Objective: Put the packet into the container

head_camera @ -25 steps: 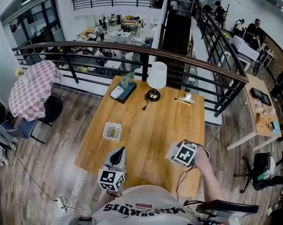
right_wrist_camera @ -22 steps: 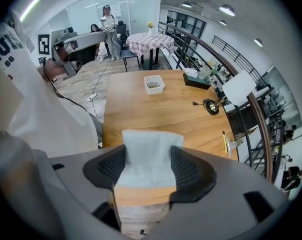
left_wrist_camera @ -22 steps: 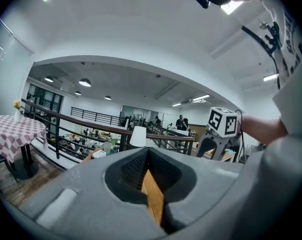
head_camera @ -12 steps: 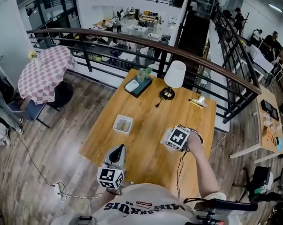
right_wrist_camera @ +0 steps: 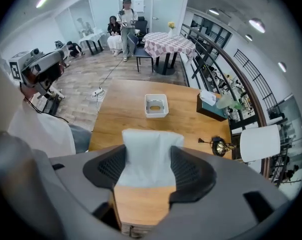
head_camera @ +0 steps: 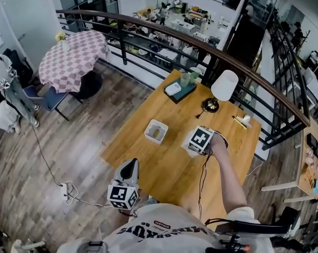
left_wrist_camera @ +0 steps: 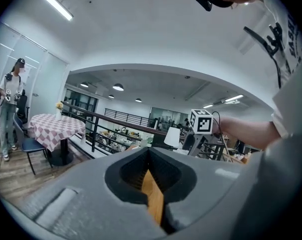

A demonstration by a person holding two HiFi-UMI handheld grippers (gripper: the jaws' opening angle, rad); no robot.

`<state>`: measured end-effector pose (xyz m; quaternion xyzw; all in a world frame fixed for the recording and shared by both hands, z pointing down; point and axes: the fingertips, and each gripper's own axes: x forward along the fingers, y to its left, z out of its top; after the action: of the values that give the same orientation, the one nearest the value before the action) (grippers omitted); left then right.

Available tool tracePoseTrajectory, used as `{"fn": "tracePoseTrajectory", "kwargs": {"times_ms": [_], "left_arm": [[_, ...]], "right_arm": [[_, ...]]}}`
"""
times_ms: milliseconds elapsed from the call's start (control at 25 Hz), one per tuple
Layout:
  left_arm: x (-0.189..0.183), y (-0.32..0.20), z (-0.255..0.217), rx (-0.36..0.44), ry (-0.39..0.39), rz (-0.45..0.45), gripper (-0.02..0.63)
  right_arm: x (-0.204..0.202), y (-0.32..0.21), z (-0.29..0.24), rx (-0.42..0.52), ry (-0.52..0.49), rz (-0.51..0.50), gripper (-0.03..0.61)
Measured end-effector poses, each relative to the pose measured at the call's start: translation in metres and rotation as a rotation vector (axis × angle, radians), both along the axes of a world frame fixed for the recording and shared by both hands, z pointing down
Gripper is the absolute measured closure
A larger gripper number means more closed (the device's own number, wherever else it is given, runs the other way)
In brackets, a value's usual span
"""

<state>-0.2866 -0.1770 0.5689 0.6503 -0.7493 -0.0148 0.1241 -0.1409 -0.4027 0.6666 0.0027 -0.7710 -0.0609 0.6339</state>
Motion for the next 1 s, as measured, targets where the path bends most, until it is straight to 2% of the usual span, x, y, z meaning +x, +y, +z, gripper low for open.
{"fn": "tracePoseTrajectory", "kwargs": {"times_ms": [400,840,1000], "left_arm": [[-0.035,0.034,0.007,-0.037,0.012,-0.155,0.611],[-0.042,0.058,0.021,-0.082,0.031,-0.246,0.611],[-0.042,0.062,0.019,-0.086,0.031,-0.266,0.611]], "right_arm": [[-0.087,-0.011,0.031,-0.019,0.033,-0.101,0.291],[-0.172,-0.016,0.084,0.003,0.071,-0.144,0.293],[-0.197,-0.017,0.086,0.025,0.092,-0.161,0.293]]}}
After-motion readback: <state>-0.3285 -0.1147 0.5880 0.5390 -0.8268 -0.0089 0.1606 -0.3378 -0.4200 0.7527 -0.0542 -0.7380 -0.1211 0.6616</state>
